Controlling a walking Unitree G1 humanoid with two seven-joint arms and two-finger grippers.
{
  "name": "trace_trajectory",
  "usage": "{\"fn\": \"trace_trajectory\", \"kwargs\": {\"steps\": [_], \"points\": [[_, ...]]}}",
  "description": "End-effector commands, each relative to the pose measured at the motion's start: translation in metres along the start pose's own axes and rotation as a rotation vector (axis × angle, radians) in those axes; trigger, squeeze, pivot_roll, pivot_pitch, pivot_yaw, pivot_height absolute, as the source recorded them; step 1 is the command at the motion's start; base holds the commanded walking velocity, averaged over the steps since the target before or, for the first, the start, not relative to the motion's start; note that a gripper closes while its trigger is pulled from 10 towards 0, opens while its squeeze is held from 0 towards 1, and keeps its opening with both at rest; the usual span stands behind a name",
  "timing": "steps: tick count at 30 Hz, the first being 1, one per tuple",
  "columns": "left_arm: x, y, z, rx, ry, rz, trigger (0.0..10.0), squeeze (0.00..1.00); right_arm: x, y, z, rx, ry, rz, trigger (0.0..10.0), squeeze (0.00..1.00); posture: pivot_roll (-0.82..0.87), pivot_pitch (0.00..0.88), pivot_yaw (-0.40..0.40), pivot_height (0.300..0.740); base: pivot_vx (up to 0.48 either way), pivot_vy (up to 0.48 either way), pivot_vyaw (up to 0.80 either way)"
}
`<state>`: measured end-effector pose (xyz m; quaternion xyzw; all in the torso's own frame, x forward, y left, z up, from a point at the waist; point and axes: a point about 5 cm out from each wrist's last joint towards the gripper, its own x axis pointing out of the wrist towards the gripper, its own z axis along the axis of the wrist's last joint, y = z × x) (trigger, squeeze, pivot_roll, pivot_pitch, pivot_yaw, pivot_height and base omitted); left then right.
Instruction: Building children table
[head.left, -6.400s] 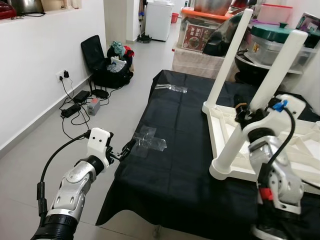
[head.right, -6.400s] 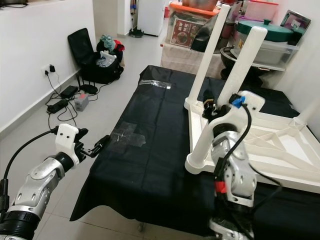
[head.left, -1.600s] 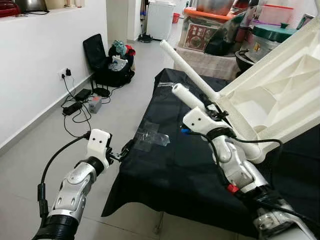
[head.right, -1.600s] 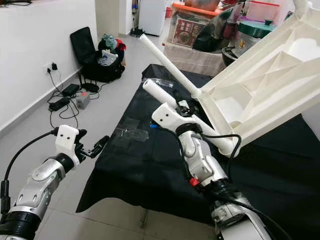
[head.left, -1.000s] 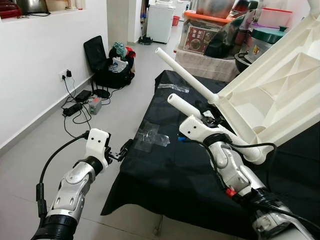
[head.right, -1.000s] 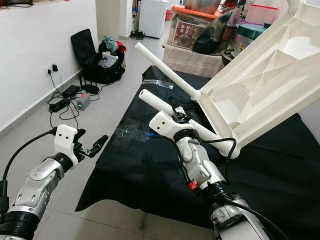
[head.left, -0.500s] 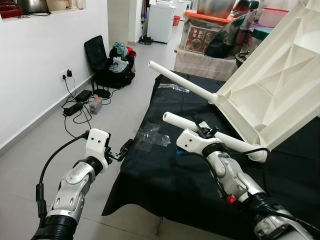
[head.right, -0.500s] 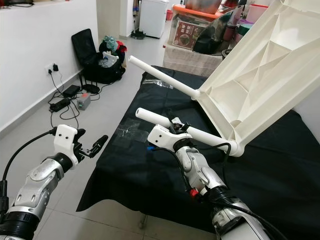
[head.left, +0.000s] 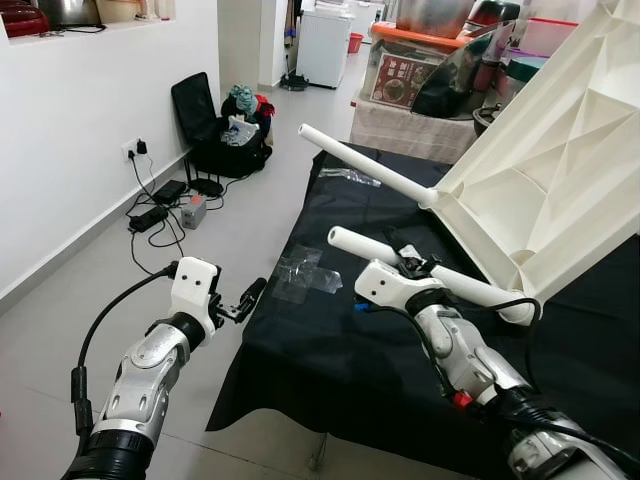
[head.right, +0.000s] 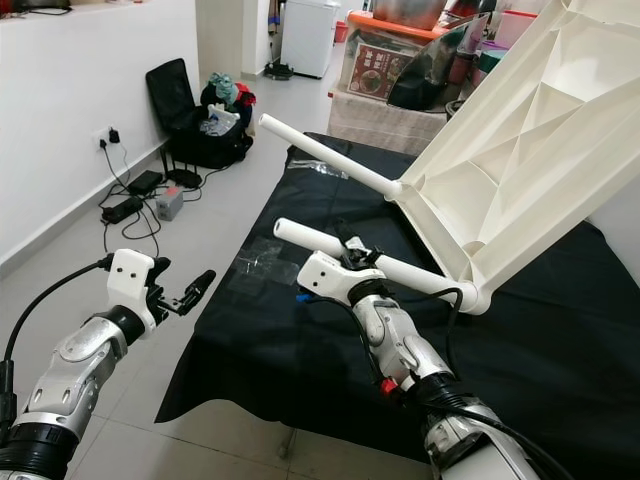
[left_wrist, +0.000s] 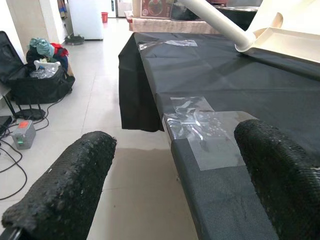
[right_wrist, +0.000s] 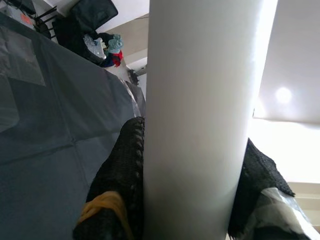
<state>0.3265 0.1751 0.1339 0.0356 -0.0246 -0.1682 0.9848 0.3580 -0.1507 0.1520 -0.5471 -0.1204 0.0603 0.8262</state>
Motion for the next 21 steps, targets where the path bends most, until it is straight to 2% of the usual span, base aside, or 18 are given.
{"fn": "trace_trajectory", "kwargs": {"steps": [1, 21], "points": [[-0.0003, -0.0008, 0.0006, 0.011, 0.007, -0.008, 10.0, 0.00, -0.0016, -0.0005, -0.0161, -0.041, 0.079, 0.018, 10.0, 0.00, 0.10, 0.000, -0.155, 0.740, 0.000, 0.000, 0.00], [-0.0001, -0.0016, -0.0004, 0.011, 0.008, -0.011, 10.0, 0.00, -0.0009, -0.0004, -0.0203, 0.009, 0.115, 0.007, 10.0, 0.00, 0.10, 0.000, -0.155, 0.740, 0.000, 0.000, 0.00]]}}
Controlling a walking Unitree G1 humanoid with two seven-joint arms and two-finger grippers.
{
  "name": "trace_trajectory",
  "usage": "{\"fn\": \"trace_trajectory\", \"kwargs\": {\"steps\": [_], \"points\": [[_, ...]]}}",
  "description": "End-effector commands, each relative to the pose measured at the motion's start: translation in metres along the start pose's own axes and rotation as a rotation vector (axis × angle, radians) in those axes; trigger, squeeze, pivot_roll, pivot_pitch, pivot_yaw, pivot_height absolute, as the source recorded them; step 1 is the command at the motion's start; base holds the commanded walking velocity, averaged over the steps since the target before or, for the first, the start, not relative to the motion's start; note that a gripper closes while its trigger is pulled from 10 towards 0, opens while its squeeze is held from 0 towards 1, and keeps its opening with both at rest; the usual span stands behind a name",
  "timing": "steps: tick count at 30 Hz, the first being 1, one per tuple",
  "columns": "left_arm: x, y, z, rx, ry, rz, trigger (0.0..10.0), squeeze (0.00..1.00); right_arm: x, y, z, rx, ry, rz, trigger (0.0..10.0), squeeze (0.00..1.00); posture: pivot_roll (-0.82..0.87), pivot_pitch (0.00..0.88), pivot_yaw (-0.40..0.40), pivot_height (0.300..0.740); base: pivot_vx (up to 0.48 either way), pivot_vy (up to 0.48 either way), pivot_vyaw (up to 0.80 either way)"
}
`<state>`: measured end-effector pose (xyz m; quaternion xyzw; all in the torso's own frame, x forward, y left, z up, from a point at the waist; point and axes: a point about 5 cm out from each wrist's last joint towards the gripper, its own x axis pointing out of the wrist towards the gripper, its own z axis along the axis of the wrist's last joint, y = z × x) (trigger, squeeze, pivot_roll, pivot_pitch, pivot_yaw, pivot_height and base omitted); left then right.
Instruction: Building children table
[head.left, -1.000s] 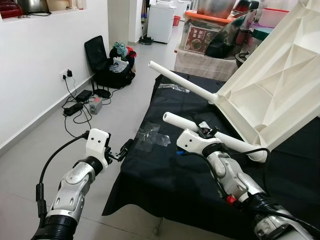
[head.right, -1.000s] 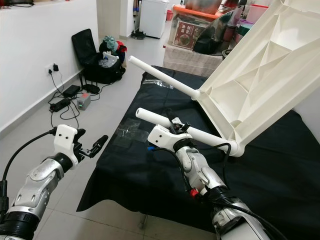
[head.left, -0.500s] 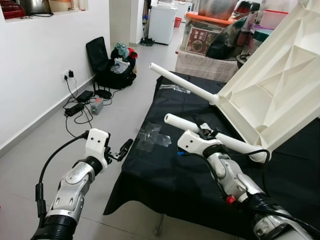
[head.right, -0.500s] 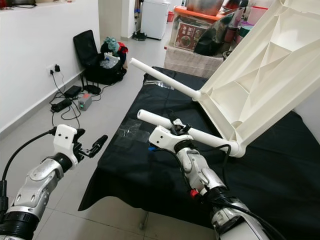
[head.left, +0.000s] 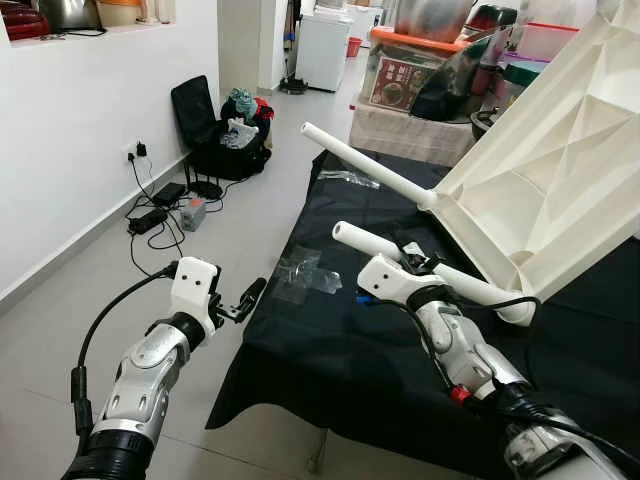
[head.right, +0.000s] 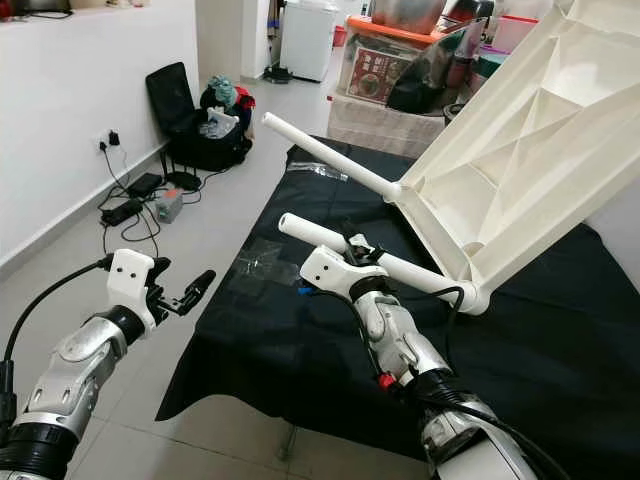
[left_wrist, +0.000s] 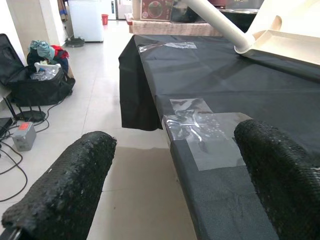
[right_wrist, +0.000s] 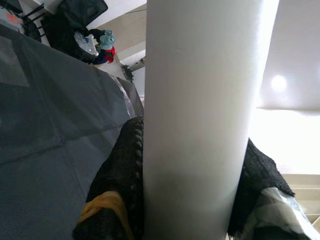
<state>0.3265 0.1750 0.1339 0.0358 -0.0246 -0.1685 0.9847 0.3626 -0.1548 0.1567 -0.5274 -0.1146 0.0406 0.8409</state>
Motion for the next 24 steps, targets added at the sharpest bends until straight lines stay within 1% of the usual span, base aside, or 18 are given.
{"fn": "trace_trajectory", "kwargs": {"steps": [1, 6, 8, 14, 18, 24], "points": [[0.000, -0.002, 0.000, 0.011, 0.008, -0.011, 10.0, 0.00, -0.005, 0.005, -0.018, -0.036, 0.082, 0.039, 10.0, 0.00, 0.10, 0.000, -0.155, 0.740, 0.000, 0.000, 0.00], [0.001, -0.002, -0.001, 0.011, 0.008, -0.014, 10.0, 0.00, -0.006, 0.006, -0.017, -0.039, 0.073, 0.041, 10.0, 0.00, 0.09, 0.000, -0.151, 0.740, 0.000, 0.000, 0.00], [0.001, -0.002, -0.001, 0.012, 0.009, -0.016, 10.0, 0.00, -0.007, 0.008, -0.013, -0.053, 0.040, 0.046, 10.0, 0.00, 0.09, 0.000, -0.148, 0.740, 0.000, 0.000, 0.00], [0.000, -0.003, -0.001, 0.013, 0.010, -0.015, 10.0, 0.00, -0.008, 0.012, -0.011, -0.050, 0.015, 0.053, 10.0, 0.00, 0.09, 0.000, -0.151, 0.740, 0.000, 0.000, 0.00], [0.000, -0.002, -0.001, 0.013, 0.009, -0.015, 10.0, 0.00, -0.008, 0.011, -0.004, -0.039, -0.047, 0.032, 10.0, 0.00, 0.09, 0.000, -0.151, 0.740, 0.000, 0.000, 0.00], [0.000, -0.002, 0.000, 0.013, 0.008, -0.020, 10.0, 0.00, -0.009, 0.012, -0.003, -0.058, -0.073, 0.023, 10.0, 0.00, 0.10, 0.000, -0.149, 0.740, 0.000, 0.000, 0.00]]}}
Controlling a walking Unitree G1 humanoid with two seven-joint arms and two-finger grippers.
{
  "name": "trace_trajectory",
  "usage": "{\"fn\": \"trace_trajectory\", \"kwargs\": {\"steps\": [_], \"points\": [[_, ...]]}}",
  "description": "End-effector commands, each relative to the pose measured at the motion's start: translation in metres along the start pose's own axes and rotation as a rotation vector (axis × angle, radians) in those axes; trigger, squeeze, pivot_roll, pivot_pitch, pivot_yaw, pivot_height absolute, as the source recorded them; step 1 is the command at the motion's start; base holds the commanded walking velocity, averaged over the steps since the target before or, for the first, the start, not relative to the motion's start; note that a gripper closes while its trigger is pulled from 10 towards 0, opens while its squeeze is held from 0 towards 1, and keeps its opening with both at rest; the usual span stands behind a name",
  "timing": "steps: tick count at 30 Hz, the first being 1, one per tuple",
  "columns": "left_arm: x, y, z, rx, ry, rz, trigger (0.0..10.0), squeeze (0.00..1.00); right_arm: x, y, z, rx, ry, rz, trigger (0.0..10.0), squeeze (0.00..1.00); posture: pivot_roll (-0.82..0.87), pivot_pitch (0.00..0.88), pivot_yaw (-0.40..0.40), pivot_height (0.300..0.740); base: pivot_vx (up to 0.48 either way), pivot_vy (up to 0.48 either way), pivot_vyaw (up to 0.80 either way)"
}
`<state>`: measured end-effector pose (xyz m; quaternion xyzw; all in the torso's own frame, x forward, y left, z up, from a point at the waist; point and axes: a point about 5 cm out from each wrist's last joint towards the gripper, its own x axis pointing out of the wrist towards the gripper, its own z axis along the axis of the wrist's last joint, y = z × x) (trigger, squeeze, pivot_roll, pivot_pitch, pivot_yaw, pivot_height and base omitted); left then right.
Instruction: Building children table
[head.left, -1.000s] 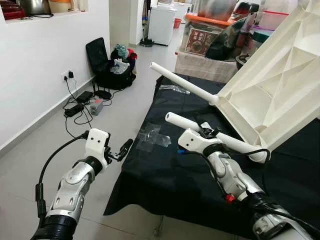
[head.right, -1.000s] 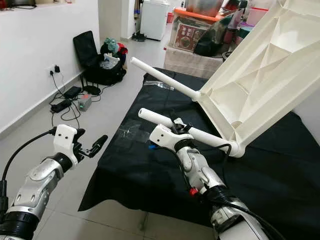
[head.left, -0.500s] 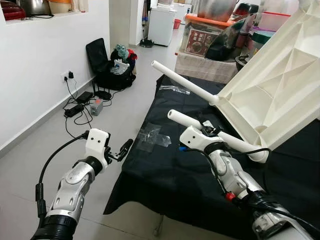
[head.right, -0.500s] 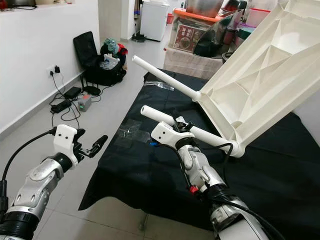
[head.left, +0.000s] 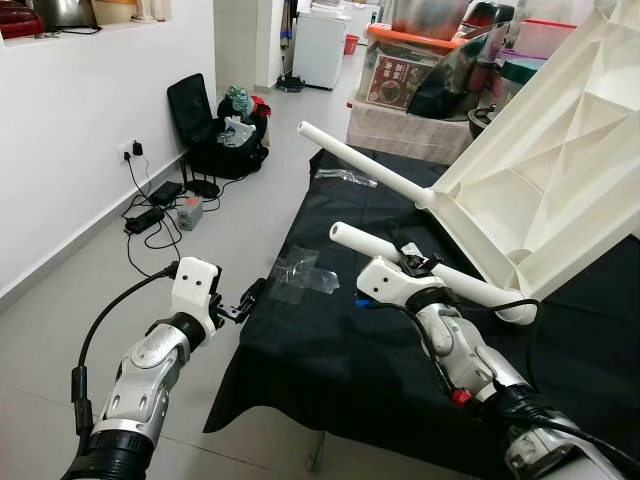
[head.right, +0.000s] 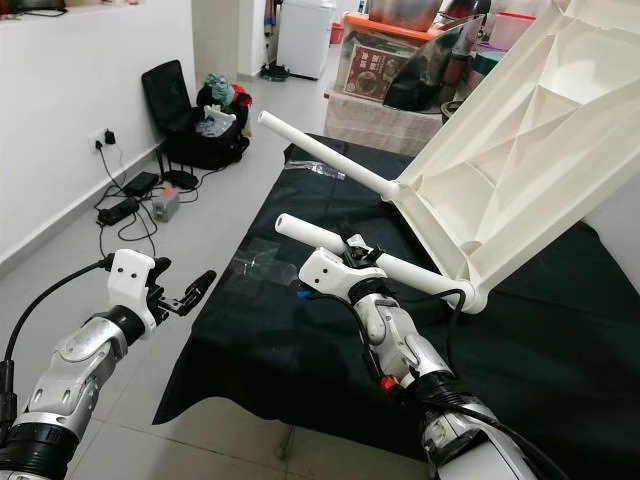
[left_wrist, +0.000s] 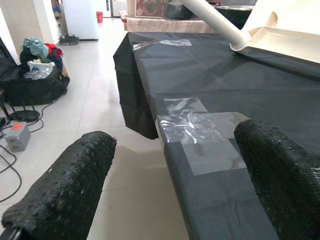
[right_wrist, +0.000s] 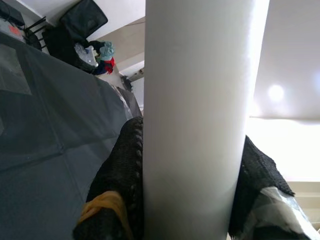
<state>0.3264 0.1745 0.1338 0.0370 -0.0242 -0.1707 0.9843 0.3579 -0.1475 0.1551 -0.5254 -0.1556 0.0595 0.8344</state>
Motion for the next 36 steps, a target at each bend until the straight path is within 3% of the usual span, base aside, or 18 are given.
{"fn": "trace_trajectory", "kwargs": {"steps": [1, 20, 23, 26, 33, 36], "points": [[-0.001, -0.002, 0.000, 0.011, 0.007, -0.017, 10.0, 0.00, -0.008, 0.008, -0.009, -0.060, 0.011, 0.033, 10.0, 0.00, 0.10, 0.000, -0.149, 0.740, 0.000, 0.000, 0.00], [-0.013, -0.007, -0.004, 0.041, 0.033, -0.047, 10.0, 0.00, -0.010, 0.013, -0.009, 0.024, 0.015, 0.039, 10.0, 0.00, 0.10, 0.000, -0.140, 0.740, 0.000, 0.000, 0.00], [-0.017, -0.009, -0.004, 0.048, 0.039, -0.050, 10.0, 0.00, -0.011, 0.012, -0.010, 0.022, 0.014, 0.040, 10.0, 0.00, 0.10, 0.000, -0.143, 0.740, 0.000, 0.000, 0.00], [-0.031, -0.013, -0.003, 0.068, 0.050, -0.056, 10.0, 0.00, -0.015, 0.013, -0.009, 0.029, 0.008, 0.052, 10.0, 0.00, 0.09, 0.000, -0.155, 0.740, 0.000, 0.000, 0.00], [-0.037, -0.014, -0.003, 0.081, 0.060, -0.057, 10.0, 0.00, -0.017, 0.018, -0.008, 0.031, 0.002, 0.069, 10.0, 0.00, 0.09, 0.000, -0.160, 0.740, 0.000, 0.000, 0.00], [-0.049, -0.011, 0.002, 0.124, 0.065, -0.036, 10.0, 0.00, -0.020, 0.025, -0.003, 0.033, -0.020, 0.101, 10.0, 0.00, 0.09, 0.000, -0.177, 0.740, 0.000, 0.000, 0.00]]}}
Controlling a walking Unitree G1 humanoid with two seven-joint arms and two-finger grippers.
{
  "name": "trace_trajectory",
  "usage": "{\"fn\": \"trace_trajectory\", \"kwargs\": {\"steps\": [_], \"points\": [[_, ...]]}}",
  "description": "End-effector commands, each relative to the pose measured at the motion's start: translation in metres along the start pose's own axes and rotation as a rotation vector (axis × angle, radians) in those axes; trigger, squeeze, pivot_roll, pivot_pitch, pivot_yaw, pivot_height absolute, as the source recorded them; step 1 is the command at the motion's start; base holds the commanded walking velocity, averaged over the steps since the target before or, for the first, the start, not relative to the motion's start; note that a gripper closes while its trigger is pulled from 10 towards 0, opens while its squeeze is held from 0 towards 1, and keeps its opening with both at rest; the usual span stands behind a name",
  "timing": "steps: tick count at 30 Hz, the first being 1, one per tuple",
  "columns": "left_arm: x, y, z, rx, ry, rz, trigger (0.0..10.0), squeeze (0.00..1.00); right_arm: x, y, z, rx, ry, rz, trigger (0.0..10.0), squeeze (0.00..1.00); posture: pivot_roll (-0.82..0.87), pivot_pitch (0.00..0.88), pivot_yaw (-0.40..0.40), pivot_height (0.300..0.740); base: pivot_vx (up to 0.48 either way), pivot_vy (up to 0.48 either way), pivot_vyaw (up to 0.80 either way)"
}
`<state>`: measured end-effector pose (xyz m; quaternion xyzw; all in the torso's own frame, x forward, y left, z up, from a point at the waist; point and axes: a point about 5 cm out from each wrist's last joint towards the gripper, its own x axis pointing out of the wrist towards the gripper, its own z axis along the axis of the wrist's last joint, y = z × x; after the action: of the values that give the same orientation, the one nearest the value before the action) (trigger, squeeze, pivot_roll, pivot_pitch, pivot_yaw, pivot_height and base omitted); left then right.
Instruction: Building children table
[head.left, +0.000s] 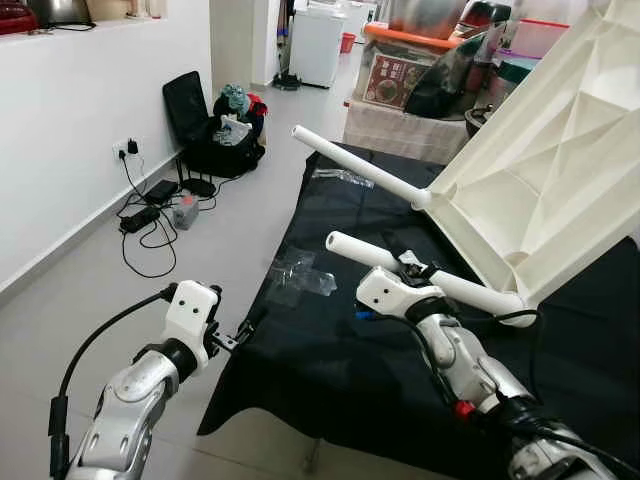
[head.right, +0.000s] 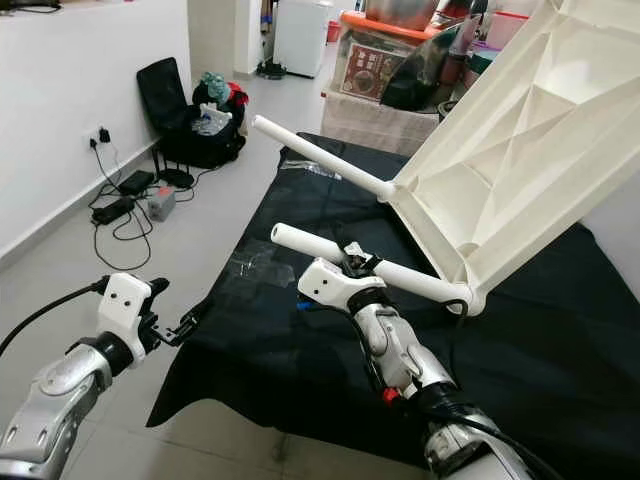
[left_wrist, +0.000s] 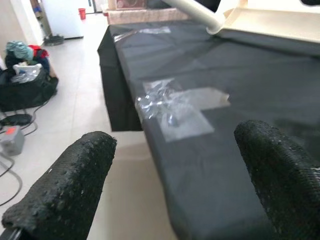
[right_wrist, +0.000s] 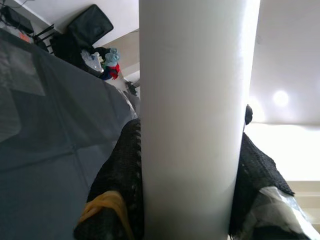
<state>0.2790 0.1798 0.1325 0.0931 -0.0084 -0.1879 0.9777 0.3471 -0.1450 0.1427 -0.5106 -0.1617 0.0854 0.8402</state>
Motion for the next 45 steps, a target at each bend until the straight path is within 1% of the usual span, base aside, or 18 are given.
{"fn": "trace_trajectory", "kwargs": {"steps": [1, 2, 3, 4, 6, 7, 8, 9, 11, 12, 13, 15, 16, 18, 25, 36, 38, 45], "points": [[-0.007, 0.006, 0.003, 0.034, 0.016, 0.035, 10.0, 0.00, -0.008, 0.019, 0.000, 0.001, 0.002, 0.091, 10.0, 0.00, 0.09, 0.000, -0.179, 0.740, 0.000, 0.000, 0.00], [-0.011, 0.011, 0.007, 0.047, 0.010, 0.064, 10.0, 0.00, -0.009, 0.023, 0.003, 0.003, -0.016, 0.106, 10.0, 0.00, 0.09, 0.000, -0.183, 0.740, 0.000, 0.000, 0.00], [-0.011, 0.011, 0.007, 0.047, 0.010, 0.064, 10.0, 0.00, -0.009, 0.023, 0.003, 0.003, -0.016, 0.106, 10.0, 0.00, 0.09, 0.000, -0.183, 0.740, 0.000, 0.000, 0.00], [-0.015, 0.016, 0.011, 0.052, 0.000, 0.094, 10.0, 0.00, -0.011, 0.028, 0.008, 0.003, -0.037, 0.125, 10.0, 0.00, 0.09, 0.004, -0.185, 0.740, 0.000, 0.000, 0.00], [-0.015, 0.016, 0.011, 0.052, 0.000, 0.094, 10.0, 0.00, -0.011, 0.028, 0.008, 0.003, -0.037, 0.125, 10.0, 0.00, 0.09, 0.004, -0.185, 0.740, 0.000, 0.000, 0.00], [-0.020, 0.019, 0.014, 0.055, -0.003, 0.111, 10.0, 0.00, -0.014, 0.034, 0.012, 0.004, -0.056, 0.145, 10.0, 0.00, 0.09, 0.024, -0.187, 0.740, 0.000, 0.000, 0.00], [-0.020, 0.019, 0.014, 0.055, -0.003, 0.111, 10.0, 0.00, -0.014, 0.034, 0.012, 0.004, -0.056, 0.145, 10.0, 0.00, 0.09, 0.024, -0.187, 0.740, 0.000, 0.000, 0.00], [-0.025, 0.018, 0.013, 0.055, 0.012, 0.112, 10.0, 0.00, -0.017, 0.040, 0.016, 0.007, -0.067, 0.165, 10.0, 0.00, 0.09, 0.041, -0.186, 0.740, 0.000, 0.000, 0.00], [-0.025, 0.018, 0.013, 0.055, 0.012, 0.112, 10.0, 0.00, -0.017, 0.040, 0.016, 0.007, -0.067, 0.165, 10.0, 0.00, 0.09, 0.041, -0.186, 0.740, 0.000, 0.000, 0.00], [-0.029, 0.017, 0.011, 0.053, 0.025, 0.110, 10.0, 0.00, -0.019, 0.044, 0.018, 0.009, -0.073, 0.178, 10.0, 0.00, 0.09, 0.041, -0.186, 0.740, 0.000, 0.000, 0.00], [-0.034, 0.008, 0.009, 0.042, 0.044, 0.083, 10.0, 0.00, -0.020, 0.046, 0.019, 0.011, -0.072, 0.192, 10.0, 0.00, 0.09, 0.061, -0.186, 0.740, 0.000, 0.000, 0.00], [-0.034, 0.008, 0.009, 0.042, 0.044, 0.083, 10.0, 0.00, -0.020, 0.046, 0.019, 0.011, -0.072, 0.192, 10.0, 0.00, 0.09, 0.061, -0.186, 0.740, 0.000, 0.000, 0.00], [-0.036, 0.002, 0.009, 0.036, 0.052, 0.067, 10.0, 0.00, -0.019, 0.048, 0.017, -0.004, -0.071, 0.211, 10.0, 0.00, 0.08, 0.072, -0.186, 0.740, 0.000, 0.000, 0.00], [-0.036, 0.002, 0.009, 0.036, 0.052, 0.067, 10.0, 0.00, -0.019, 0.048, 0.017, -0.004, -0.071, 0.211, 10.0, 0.00, 0.08, 0.072, -0.186, 0.740, 0.000, 0.000, 0.00], [-0.040, -0.001, 0.011, 0.040, 0.074, 0.068, 10.0, 0.00, -0.022, 0.063, 0.020, -0.010, -0.084, 0.263, 10.0, 0.00, 0.09, 0.081, -0.187, 0.740, 0.000, 0.000, 0.00], [-0.042, -0.002, 0.014, 0.040, 0.089, 0.074, 10.0, 0.00, -0.021, 0.065, 0.022, 0.005, -0.068, 0.245, 10.0, 0.00, 0.10, 0.080, -0.190, 0.740, 0.000, 0.000, 0.00], [-0.043, -0.001, 0.014, 0.039, 0.092, 0.074, 10.0, 0.00, -0.020, 0.062, 0.020, 0.000, -0.053, 0.222, 10.0, 0.00, 0.09, 0.075, -0.188, 0.740, 0.000, 0.000, 0.00], [-0.043, -0.001, 0.014, 0.040, 0.093, 0.072, 10.0, 0.00, -0.021, 0.062, 0.017, -0.040, -0.035, 0.209, 10.0, 0.00, 0.09, 0.067, -0.187, 0.740, 0.000, 0.000, 0.00]]}}
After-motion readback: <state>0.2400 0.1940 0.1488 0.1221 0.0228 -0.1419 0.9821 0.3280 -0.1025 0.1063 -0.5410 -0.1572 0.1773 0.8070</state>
